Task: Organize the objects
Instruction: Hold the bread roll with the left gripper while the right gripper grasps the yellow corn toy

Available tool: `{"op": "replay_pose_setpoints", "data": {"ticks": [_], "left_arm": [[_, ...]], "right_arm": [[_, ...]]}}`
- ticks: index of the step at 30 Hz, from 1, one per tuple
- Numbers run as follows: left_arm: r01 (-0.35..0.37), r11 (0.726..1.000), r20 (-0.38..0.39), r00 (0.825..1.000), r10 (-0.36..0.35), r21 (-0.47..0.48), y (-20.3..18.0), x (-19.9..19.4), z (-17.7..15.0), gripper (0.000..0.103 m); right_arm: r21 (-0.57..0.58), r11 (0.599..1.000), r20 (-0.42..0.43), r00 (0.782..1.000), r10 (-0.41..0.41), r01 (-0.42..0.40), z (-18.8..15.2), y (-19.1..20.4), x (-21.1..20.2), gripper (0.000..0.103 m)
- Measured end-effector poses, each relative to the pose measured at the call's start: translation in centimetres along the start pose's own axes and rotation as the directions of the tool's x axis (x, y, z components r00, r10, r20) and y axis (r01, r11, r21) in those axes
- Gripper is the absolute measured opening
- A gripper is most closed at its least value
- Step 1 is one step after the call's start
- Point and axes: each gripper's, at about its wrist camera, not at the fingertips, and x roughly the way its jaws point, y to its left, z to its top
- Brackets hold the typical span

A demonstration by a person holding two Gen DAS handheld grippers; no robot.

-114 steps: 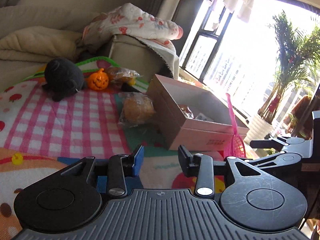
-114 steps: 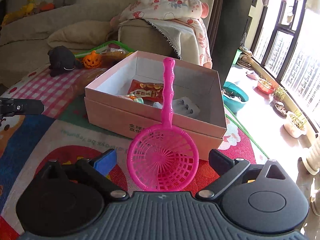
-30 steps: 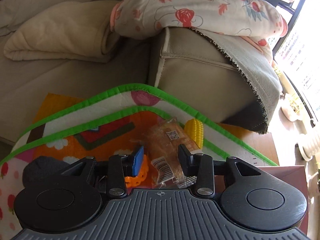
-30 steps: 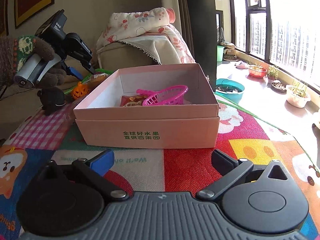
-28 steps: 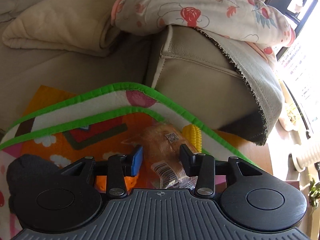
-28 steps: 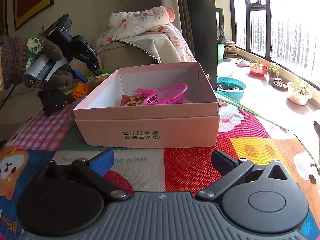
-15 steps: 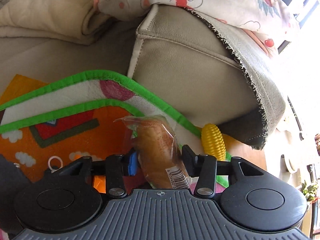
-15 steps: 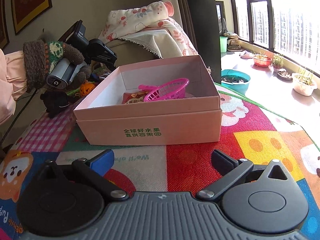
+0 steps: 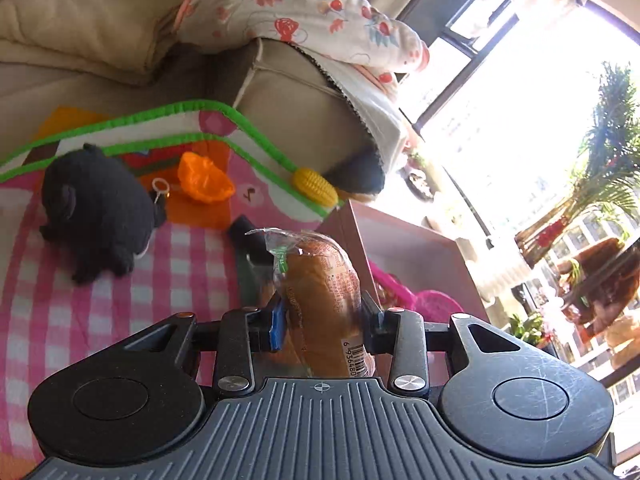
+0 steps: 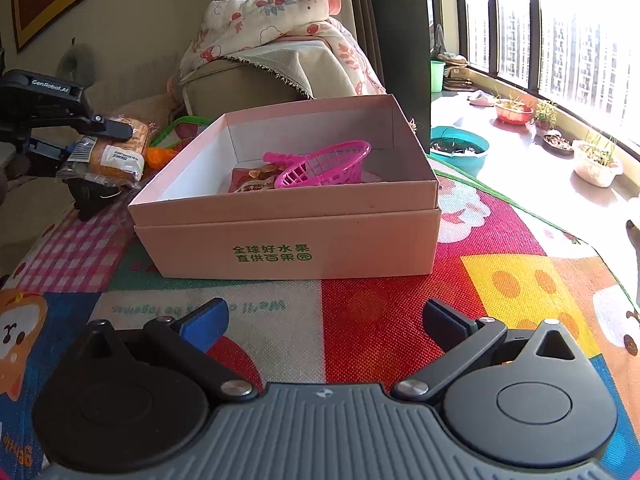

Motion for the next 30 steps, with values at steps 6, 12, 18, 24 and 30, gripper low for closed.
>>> {"op": "replay_pose_setpoints", "data": {"ticks": [6, 12, 18, 24, 30], "left_arm": [[0.142, 0.989, -0.111, 0.983, -0.146, -0.044, 5.2, -0.5, -6.1, 0.039], [0.263, 0.963, -0.068, 0.962, -0.266, -0.057, 8.1, 0.2, -7.7, 0.040], [0.310, 0.950, 0.001, 0.951, -0.310, -0.046, 8.8, 0.0, -8.6, 0.039], [0.355, 0.929, 0.022, 0.935, -0.355, -0.103, 9.9, 0.1, -8.3, 0.039], [0.355, 0.930, 0.025, 0.935, -0.354, -0.097, 9.7, -0.4, -8.5, 0.039]], "right_arm": [[-0.226, 0.974, 0.065, 0.998, 0.013, 0.002, 6.3, 5.1, -2.5, 0.103], [-0.072, 0.992, -0.096, 0.991, 0.095, -0.102, 18.5, 7.6, 1.9, 0.103], [-0.075, 0.997, -0.222, 0.975, -0.028, 0.011, 24.7, 11.0, 14.1, 0.086], [-0.163, 0.983, -0.319, 0.938, -0.133, 0.084, 24.3, 14.0, 23.9, 0.067], [-0.274, 0.953, -0.332, 0.916, -0.224, 0.133, 23.5, 15.1, 28.1, 0.049]]}}
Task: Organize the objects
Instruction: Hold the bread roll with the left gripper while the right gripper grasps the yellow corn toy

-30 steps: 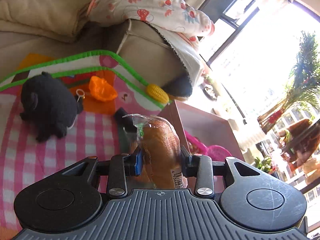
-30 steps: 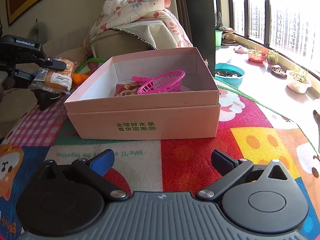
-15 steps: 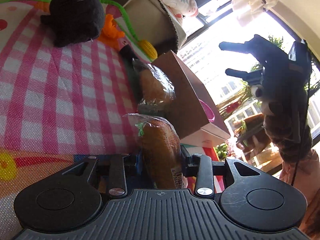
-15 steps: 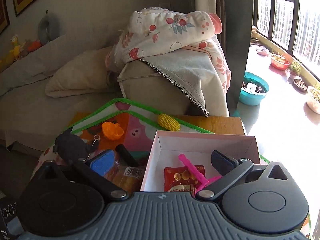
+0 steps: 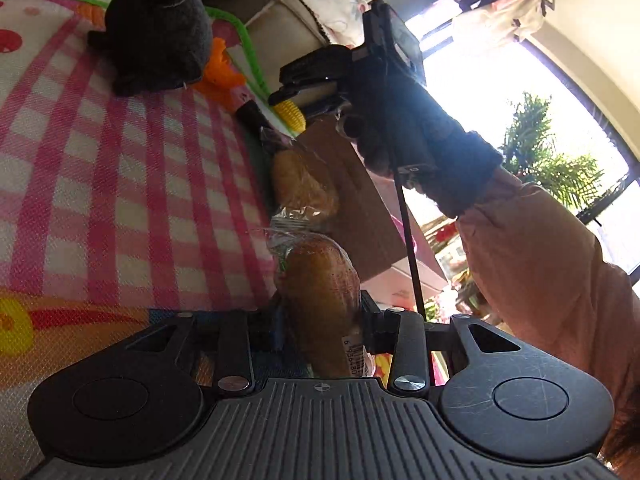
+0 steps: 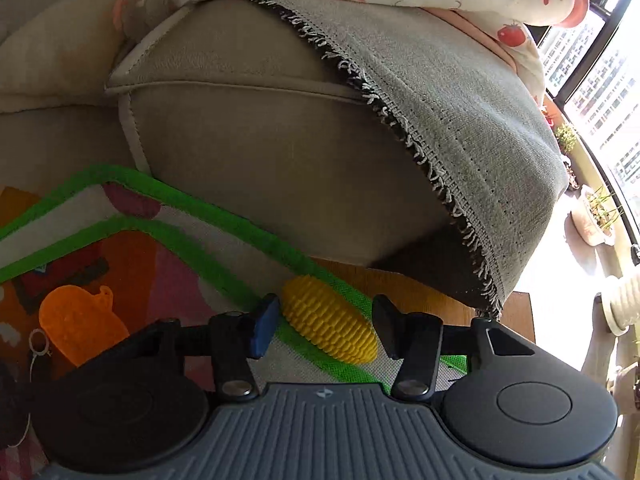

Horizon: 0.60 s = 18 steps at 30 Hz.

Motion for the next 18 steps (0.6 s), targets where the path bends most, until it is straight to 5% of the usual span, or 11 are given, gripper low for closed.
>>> {"op": "replay_pose_setpoints", "data": {"ticks": [5, 7, 9, 18], "left_arm": [[0.012, 1.000, 0.002, 1.000, -0.012, -0.015, 0.2, 0.2, -0.1, 0.039], [0.012, 1.000, 0.002, 1.000, -0.012, -0.012, 0.2, -0.1, -0.3, 0.039], [0.017, 1.000, 0.002, 1.000, -0.017, -0.016, 0.2, -0.2, -0.4, 0.039], [-0.023, 0.999, -0.003, 1.000, 0.023, 0.035, -0.4, 0.1, -0.7, 0.039]], "right_arm": [[-0.068, 0.998, 0.084, 0.996, -0.005, 0.011, -0.8, 0.7, -2.7, 0.047], [-0.087, 0.996, 0.133, 0.991, 0.007, 0.004, -1.2, 0.7, -5.0, 0.022], [-0.076, 0.997, 0.177, 0.983, 0.040, -0.027, -1.9, 0.2, -8.2, 0.022], [-0.163, 0.971, 0.265, 0.940, 0.216, -0.177, -11.4, -1.4, -21.2, 0.010]]}}
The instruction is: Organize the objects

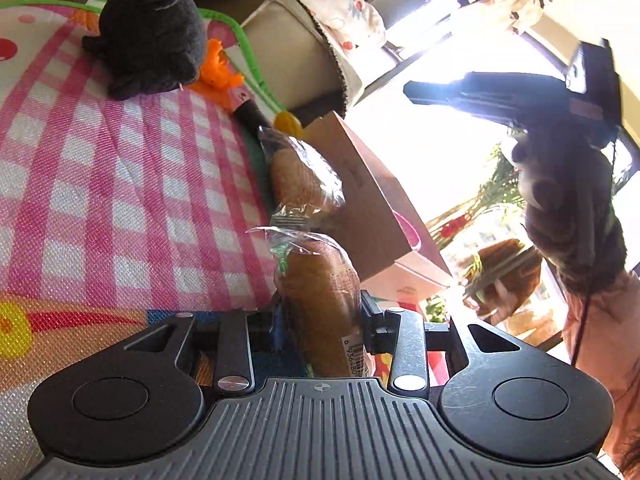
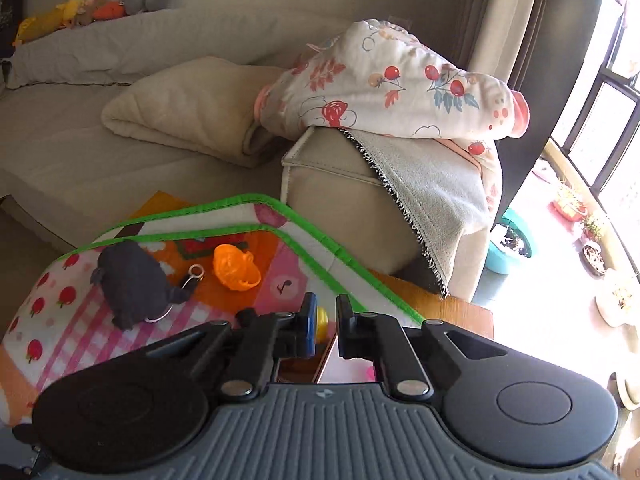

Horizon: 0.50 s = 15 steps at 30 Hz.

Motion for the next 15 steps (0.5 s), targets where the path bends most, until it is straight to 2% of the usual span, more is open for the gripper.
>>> {"op": "replay_pose_setpoints", "data": {"ticks": [3, 7, 11, 13, 15], "left_arm": [[0.006, 1.000, 0.002, 1.000, -0.006, -0.006, 0.2, -0.1, 0.0, 0.040], [-0.005, 1.000, 0.001, 1.000, 0.005, 0.007, -0.3, 0.4, 0.1, 0.040], [-0.015, 1.000, 0.003, 1.000, 0.015, 0.019, -0.6, 0.6, 0.1, 0.040], [-0.014, 1.000, 0.004, 1.000, 0.014, 0.017, -0.5, 0.6, 0.1, 0.040], [-0.022, 0.999, 0.005, 1.000, 0.022, 0.026, -0.7, 0.8, 0.1, 0.040]], "right_arm": [[-0.006, 0.998, -0.003, 0.998, 0.059, -0.059, -3.4, 0.1, -3.2, 0.010], [-0.024, 0.997, -0.045, 0.996, 0.076, -0.077, -6.2, 0.8, -4.2, 0.010], [0.027, 0.996, -0.065, 0.994, 0.087, -0.085, -5.5, 1.0, -2.3, 0.018], [0.062, 0.994, -0.084, 0.992, 0.089, -0.084, -4.5, 1.4, -0.2, 0.029], [0.100, 0.991, -0.108, 0.989, 0.099, -0.088, -3.2, 1.9, 2.3, 0.034]]}}
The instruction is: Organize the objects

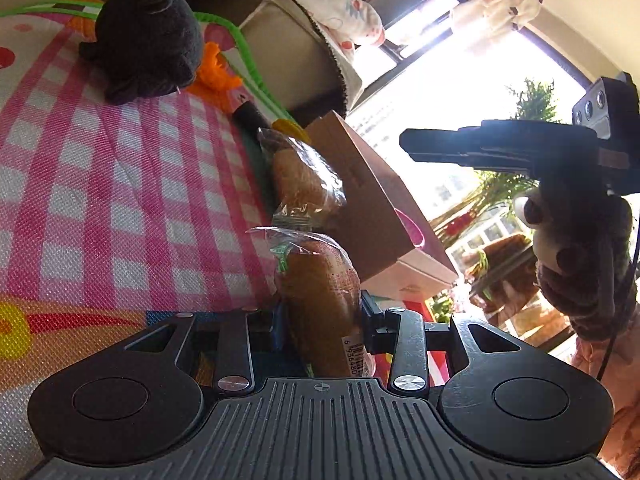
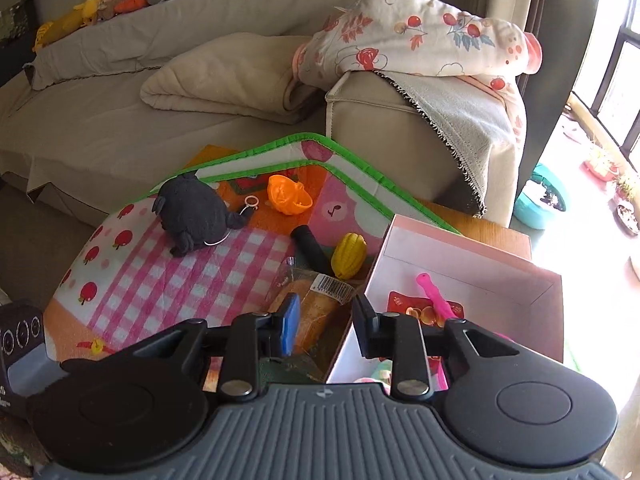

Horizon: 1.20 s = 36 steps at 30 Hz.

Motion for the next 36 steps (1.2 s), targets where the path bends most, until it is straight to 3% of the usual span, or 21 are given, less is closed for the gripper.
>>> {"op": "replay_pose_setpoints", "data": {"ticks": [2, 6, 10, 14, 16, 19, 23, 26, 30, 33, 36], "left_arm": [[-0.012, 1.000, 0.003, 1.000, 0.012, 0.012, -0.2, 0.1, -0.1, 0.040], [-0.028, 0.999, 0.011, 1.000, 0.028, 0.036, -0.7, 0.3, -0.2, 0.041], [-0.007, 1.000, 0.011, 1.000, 0.007, 0.011, -0.3, 0.5, -0.1, 0.040], [0.002, 1.000, 0.012, 1.000, -0.002, 0.003, -0.1, 0.6, -0.1, 0.040], [0.005, 1.000, 0.011, 1.000, -0.005, 0.001, 0.0, 0.6, -0.1, 0.040], [0.011, 1.000, 0.011, 1.000, -0.011, -0.004, 0.1, 0.5, 0.0, 0.040], [0.011, 1.000, 0.011, 1.000, -0.011, -0.003, 0.0, 0.5, -0.1, 0.040], [0.003, 1.000, 0.007, 1.000, -0.004, 0.008, 0.1, 0.1, -0.2, 0.040], [-0.027, 0.999, 0.003, 1.000, 0.027, 0.032, -0.4, 0.3, -0.3, 0.042], [-0.130, 0.987, 0.035, 0.991, 0.127, 0.093, -2.6, 0.6, -0.7, 0.045], [-0.315, 0.929, 0.101, 0.948, 0.300, 0.196, -5.8, 0.5, -1.7, 0.052]], "right_arm": [[0.043, 0.999, -0.022, 1.000, 0.009, -0.008, 1.7, 0.8, 2.8, 0.043], [0.107, 0.994, -0.037, 0.999, 0.030, -0.026, 5.3, 2.0, 8.4, 0.073], [0.166, 0.986, -0.042, 0.999, 0.030, -0.022, 9.0, 3.0, 14.3, 0.081], [0.169, 0.985, -0.100, 0.995, -0.018, 0.034, 10.3, 3.4, 18.3, 0.081], [0.160, 0.987, -0.124, 0.992, 0.007, 0.013, 9.9, 3.4, 18.6, 0.057], [0.099, 0.995, -0.089, 0.996, 0.003, 0.006, 8.7, 3.8, 16.3, 0.056], [0.030, 0.998, -0.010, 0.998, 0.056, -0.055, 5.5, 3.6, 9.1, 0.057], [-0.023, 0.995, 0.047, 0.994, 0.094, -0.093, 1.5, 2.9, 2.5, 0.057], [-0.100, 0.994, 0.146, 0.988, 0.048, -0.033, -5.6, 1.5, -4.6, 0.057], [-0.117, 0.992, 0.194, 0.981, -0.020, 0.044, -11.5, -0.3, -7.6, 0.057], [-0.108, 0.987, 0.193, 0.977, -0.095, 0.118, -16.8, -1.5, -8.0, 0.057]]}}
